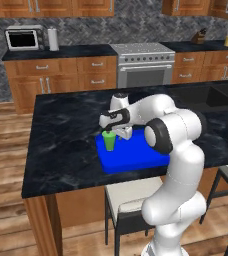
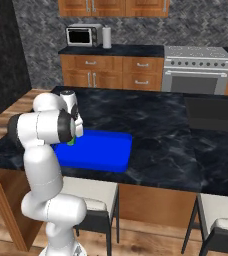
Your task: There is a tray on the dining counter. Grab the cup, mug, and pitcher and place them on the tray. The pitcher may be placed next to the tray if it cannot fit the tray.
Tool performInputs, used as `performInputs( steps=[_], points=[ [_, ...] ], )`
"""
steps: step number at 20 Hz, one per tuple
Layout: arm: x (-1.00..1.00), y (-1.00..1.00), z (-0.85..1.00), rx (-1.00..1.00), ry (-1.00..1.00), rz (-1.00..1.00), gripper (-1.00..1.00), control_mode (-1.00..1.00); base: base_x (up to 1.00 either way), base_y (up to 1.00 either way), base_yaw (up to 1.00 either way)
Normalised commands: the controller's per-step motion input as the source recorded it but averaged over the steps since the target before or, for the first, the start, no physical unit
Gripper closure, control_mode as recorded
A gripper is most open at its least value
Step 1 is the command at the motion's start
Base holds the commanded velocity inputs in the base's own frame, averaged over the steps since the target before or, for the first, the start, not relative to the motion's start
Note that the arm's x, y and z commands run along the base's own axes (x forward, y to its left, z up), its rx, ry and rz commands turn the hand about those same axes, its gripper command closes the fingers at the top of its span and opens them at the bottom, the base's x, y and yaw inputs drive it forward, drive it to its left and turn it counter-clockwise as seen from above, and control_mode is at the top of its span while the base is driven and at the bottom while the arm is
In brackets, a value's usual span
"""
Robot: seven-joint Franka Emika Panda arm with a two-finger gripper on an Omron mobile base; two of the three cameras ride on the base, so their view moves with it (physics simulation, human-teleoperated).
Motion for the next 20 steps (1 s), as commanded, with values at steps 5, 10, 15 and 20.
performInputs(
  steps=[5,10,15,20],
  points=[
    [-0.13,-0.15,0.23,0.0,-0.01,0.02,-1.0,-1.0,0.0,0.0,0.0],
    [-0.39,-0.29,0.38,0.0,-0.03,0.13,-1.0,-1.0,0.0,0.0,0.0],
    [-0.96,-0.22,0.41,-0.01,-0.02,0.29,-1.0,-1.0,0.0,0.0,0.0],
    [-0.96,-0.23,0.57,0.0,0.0,0.33,-1.0,-1.0,0.0,0.0,0.0]
  ],
)
